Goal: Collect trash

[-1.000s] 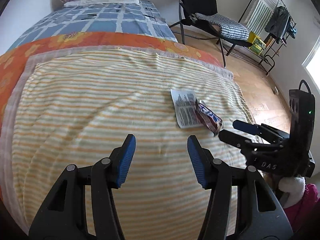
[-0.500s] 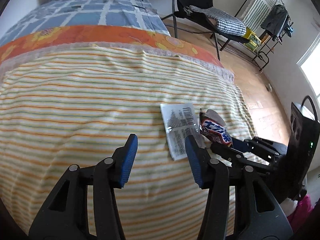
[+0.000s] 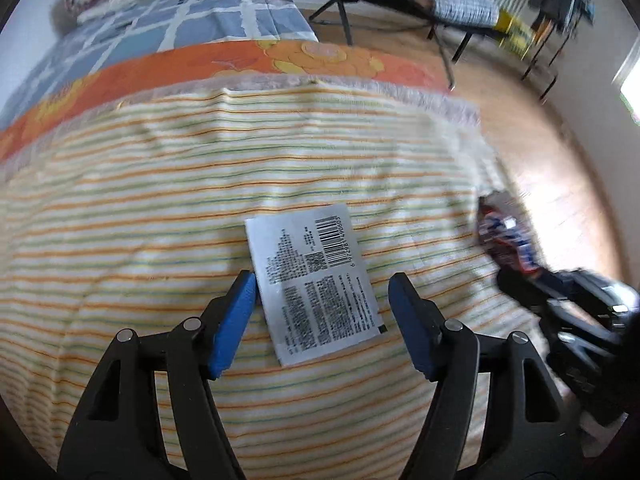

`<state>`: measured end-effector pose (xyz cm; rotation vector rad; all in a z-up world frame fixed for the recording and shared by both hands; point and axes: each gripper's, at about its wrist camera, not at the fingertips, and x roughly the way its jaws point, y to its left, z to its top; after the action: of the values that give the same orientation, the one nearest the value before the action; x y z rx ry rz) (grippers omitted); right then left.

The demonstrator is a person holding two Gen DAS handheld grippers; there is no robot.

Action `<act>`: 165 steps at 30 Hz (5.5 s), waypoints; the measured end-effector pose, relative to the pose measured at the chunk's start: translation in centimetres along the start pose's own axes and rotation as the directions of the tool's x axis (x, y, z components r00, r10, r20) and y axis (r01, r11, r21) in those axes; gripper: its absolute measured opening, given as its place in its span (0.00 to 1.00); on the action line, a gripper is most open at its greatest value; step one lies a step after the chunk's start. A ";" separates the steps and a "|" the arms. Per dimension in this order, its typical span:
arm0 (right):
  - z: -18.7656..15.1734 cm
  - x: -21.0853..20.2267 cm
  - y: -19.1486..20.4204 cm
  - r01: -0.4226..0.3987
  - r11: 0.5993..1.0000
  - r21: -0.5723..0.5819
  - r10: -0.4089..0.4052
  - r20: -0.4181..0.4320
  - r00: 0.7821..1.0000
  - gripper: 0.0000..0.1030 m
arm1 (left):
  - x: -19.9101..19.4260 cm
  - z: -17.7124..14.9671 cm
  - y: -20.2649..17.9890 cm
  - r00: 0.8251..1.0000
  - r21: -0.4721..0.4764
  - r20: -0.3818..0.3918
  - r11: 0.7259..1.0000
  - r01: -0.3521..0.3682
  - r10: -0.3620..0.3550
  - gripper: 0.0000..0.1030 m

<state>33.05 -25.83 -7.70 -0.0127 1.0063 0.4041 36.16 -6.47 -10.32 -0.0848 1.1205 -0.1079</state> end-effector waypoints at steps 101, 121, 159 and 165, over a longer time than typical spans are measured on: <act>-27.5 -16.3 18.8 -0.228 0.964 -0.135 0.191 -0.245 0.951 0.36 | -21.6 -38.6 3.3 1.000 -0.010 0.002 1.000 -0.026 0.026 0.67; -25.3 -17.9 17.6 -0.175 0.977 -0.122 0.159 -0.132 0.978 0.57 | -25.2 -35.8 3.1 0.987 -0.039 0.151 0.998 -0.040 0.045 0.73; -14.4 -21.2 17.0 -0.109 0.988 -0.112 0.130 0.211 0.969 0.75 | -31.0 -26.6 5.8 0.895 -0.152 0.420 0.984 -0.097 0.153 0.95; -14.5 -20.5 16.6 -0.116 0.990 -0.085 0.131 0.193 0.973 0.75 | -30.7 -26.6 5.8 0.901 -0.152 0.409 0.984 -0.090 0.146 0.95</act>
<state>6.06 -19.91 4.21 0.0242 0.7977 0.5453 -0.83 2.93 4.84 -0.1483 0.6979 0.0908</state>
